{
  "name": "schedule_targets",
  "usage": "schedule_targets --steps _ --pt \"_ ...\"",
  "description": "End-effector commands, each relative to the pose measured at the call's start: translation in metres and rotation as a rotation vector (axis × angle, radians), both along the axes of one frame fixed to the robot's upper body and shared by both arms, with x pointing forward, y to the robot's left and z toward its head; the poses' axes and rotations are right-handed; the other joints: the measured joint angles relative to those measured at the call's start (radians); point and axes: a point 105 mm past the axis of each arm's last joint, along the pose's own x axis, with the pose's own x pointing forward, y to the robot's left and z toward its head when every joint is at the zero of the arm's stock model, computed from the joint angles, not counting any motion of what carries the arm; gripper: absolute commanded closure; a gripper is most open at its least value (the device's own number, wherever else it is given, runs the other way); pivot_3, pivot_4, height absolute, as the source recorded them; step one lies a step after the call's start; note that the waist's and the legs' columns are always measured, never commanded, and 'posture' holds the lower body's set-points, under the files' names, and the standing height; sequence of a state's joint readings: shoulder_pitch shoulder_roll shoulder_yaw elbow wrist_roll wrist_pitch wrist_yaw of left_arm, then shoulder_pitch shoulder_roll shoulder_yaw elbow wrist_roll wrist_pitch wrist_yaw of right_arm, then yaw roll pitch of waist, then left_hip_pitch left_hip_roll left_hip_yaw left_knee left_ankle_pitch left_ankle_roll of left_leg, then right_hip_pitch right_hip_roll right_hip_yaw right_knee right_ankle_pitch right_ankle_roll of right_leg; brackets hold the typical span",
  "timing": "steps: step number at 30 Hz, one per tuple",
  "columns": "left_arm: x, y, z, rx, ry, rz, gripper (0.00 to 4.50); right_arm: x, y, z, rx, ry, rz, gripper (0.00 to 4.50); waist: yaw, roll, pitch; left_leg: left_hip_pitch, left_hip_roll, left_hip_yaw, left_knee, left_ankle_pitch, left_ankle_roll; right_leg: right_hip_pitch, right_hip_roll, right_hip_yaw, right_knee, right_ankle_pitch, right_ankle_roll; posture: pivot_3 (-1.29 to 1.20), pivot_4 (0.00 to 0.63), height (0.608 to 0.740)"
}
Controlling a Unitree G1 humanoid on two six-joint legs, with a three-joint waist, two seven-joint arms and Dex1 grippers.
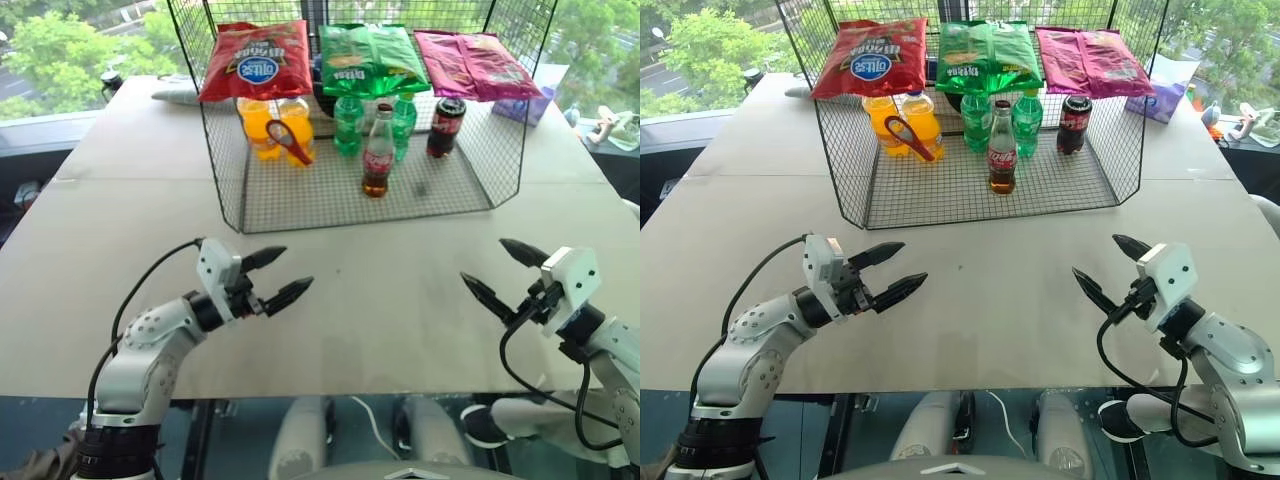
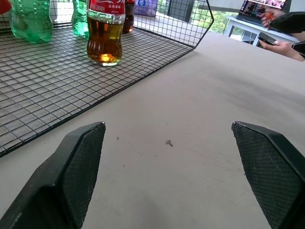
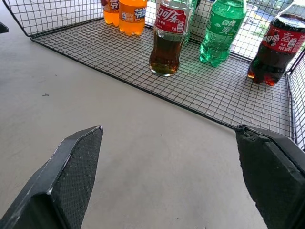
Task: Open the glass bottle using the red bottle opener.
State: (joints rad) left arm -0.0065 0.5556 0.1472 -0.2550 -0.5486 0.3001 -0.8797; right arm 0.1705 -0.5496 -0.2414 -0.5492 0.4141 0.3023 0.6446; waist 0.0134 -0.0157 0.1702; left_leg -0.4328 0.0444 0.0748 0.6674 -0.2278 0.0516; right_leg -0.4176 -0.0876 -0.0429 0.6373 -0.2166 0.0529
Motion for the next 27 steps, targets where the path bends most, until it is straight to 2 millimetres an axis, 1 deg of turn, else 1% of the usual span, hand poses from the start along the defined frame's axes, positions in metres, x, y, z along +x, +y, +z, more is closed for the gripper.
schedule_targets --steps 1,5,8,10,12,16,22,27 --pt "0.002 -0.004 0.014 -0.005 -0.051 -0.005 0.09 -0.003 0.003 0.017 0.013 -0.097 0.005 0.0 0.0 0.0 0.0 0.0 0.0 0.0 0.0 0.0 0.0 0.0 0.0 0.0 0.0 0.0 0.0 0.0 0.15 0.74" --pt "0.011 -0.009 0.026 -0.055 -0.089 0.021 0.09 -0.003 0.013 0.026 0.075 -0.151 0.031 0.0 0.001 0.0 0.0 0.0 0.0 0.0 0.0 0.0 0.0 0.0 0.0 -0.001 0.0 0.0 0.0 0.0 0.15 0.74" --pt "0.018 -0.009 0.033 -0.08 -0.108 0.065 0.09 -0.003 0.022 0.04 0.156 -0.199 0.069 0.0 -0.002 0.0 0.0 0.0 0.0 0.0 0.0 0.0 0.001 0.0 0.0 0.0 0.0 0.0 0.0 0.0 0.15 0.74" --pt "0.024 -0.008 0.037 -0.095 -0.109 0.11 0.09 -0.008 0.033 0.051 0.176 -0.249 0.12 0.0 -0.001 0.0 0.0 0.0 0.0 0.0 0.0 0.001 0.001 0.0 0.001 0.0 0.0 0.001 -0.002 0.0 0.15 0.74" --pt "0.034 -0.009 0.044 -0.107 -0.12 0.172 0.09 -0.016 0.049 0.065 0.216 -0.302 0.202 0.0 0.0 0.0 0.0 0.0 0.0 0.0 0.0 0.001 0.002 0.0 0.001 0.0 0.0 0.002 -0.003 0.0 0.15 0.74" --pt "0.055 -0.007 0.055 -0.142 -0.099 0.297 0.09 -0.026 0.069 0.086 0.27 -0.36 0.296 0.0 0.001 0.0 0.0 0.0 -0.001 -0.001 0.0 0.001 0.002 0.001 0.001 0.0 0.0 0.001 -0.001 0.0 0.15 0.74" --pt "0.079 -0.003 0.073 -0.145 -0.114 0.376 0.09 -0.034 0.079 0.094 0.25 -0.396 0.35 0.0 0.001 0.0 0.0 0.0 -0.004 -0.001 0.0 0.001 0.002 0.002 0.002 0.0 0.0 0.002 -0.002 0.0 0.15 0.74" --pt "0.094 0.005 0.077 -0.15 -0.114 0.448 0.09 -0.037 0.082 0.094 0.245 -0.397 0.36 0.0 0.001 0.0 0.0 0.0 -0.005 -0.001 0.0 0.001 0.002 0.002 0.003 0.0 0.0 0.002 -0.002 0.0 0.15 0.74"
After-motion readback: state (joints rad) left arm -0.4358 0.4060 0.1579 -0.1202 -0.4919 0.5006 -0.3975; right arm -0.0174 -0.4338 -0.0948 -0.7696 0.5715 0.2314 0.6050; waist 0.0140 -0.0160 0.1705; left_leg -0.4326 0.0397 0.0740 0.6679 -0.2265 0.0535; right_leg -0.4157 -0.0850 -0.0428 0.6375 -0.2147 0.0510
